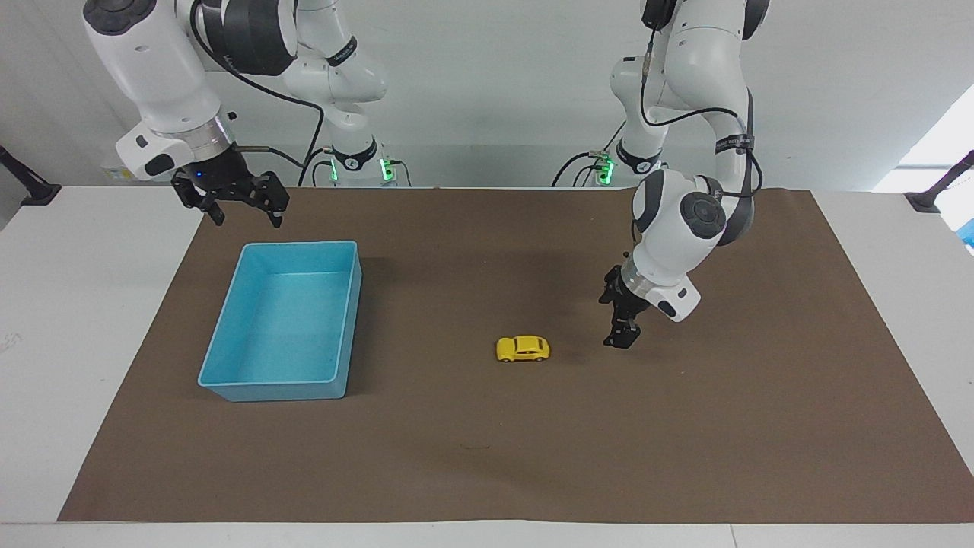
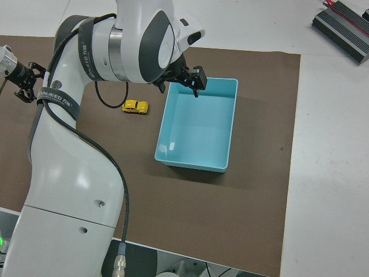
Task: Wind up and store yellow beetle car
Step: 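Release the car so it rolls toward the blue bin, lifting the left gripper, then retract the left gripper while the right gripper reaches toward the car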
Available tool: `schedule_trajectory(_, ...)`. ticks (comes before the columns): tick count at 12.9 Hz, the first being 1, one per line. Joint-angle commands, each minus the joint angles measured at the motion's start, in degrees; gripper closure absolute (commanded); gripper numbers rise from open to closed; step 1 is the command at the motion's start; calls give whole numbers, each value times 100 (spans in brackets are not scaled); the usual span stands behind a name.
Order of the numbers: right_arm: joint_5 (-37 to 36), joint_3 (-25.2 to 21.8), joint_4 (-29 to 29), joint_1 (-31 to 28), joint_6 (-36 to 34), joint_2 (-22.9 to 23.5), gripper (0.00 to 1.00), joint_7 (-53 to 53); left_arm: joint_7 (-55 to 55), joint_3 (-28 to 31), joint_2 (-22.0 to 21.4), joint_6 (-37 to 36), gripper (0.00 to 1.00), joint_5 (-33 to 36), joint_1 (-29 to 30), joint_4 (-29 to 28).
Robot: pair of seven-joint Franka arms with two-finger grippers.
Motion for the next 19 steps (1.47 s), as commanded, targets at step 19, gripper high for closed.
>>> schedule_trajectory(19, 121, 50, -90, 252, 98, -55, 0, 1185, 4649, 37, -1075, -1424, 0, 388, 879, 502)
